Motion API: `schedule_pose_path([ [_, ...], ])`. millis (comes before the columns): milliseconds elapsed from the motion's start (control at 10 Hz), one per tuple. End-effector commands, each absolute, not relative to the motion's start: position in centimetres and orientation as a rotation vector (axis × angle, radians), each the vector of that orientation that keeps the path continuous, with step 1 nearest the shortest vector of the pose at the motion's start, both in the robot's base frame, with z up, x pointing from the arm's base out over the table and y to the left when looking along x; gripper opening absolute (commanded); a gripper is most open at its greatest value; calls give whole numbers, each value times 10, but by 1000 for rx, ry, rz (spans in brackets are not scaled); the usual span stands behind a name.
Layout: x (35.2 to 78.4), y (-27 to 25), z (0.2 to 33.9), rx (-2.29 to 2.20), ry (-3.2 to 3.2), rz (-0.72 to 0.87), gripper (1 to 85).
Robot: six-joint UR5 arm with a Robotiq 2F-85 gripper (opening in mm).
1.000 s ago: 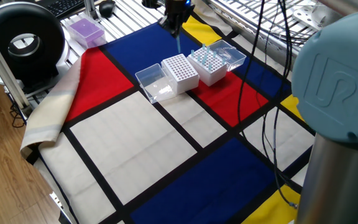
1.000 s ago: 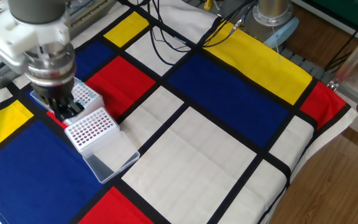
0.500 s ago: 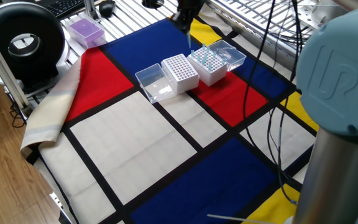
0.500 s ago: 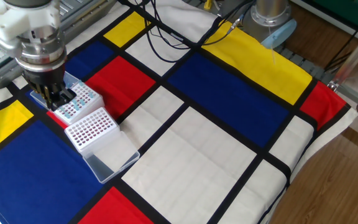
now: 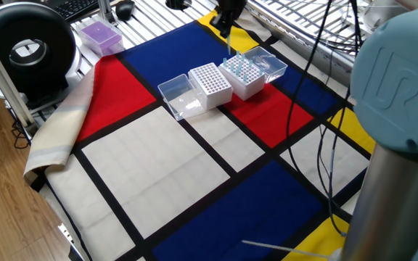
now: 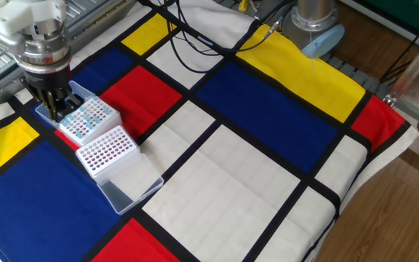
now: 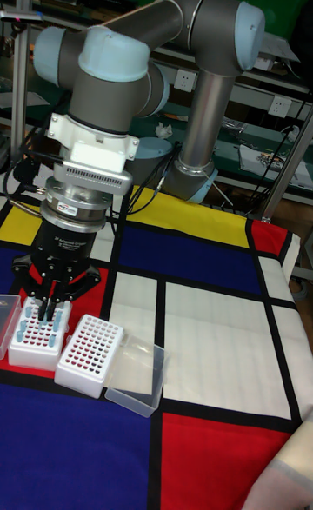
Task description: Transfer all medium pipette tips from one holder to another
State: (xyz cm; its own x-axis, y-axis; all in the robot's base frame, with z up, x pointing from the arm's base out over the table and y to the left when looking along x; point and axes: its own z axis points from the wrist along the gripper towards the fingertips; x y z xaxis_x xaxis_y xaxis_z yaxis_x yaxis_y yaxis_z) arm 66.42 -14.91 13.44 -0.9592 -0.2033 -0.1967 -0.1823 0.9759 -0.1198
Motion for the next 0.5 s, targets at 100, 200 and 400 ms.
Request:
schedule_pose_path([
  [100,660,-157,126,-291,2897,-103,90],
  [200,660,-158,123,-292,2892,-95,90],
  [400,660,-160,117,-288,2889,-86,93],
])
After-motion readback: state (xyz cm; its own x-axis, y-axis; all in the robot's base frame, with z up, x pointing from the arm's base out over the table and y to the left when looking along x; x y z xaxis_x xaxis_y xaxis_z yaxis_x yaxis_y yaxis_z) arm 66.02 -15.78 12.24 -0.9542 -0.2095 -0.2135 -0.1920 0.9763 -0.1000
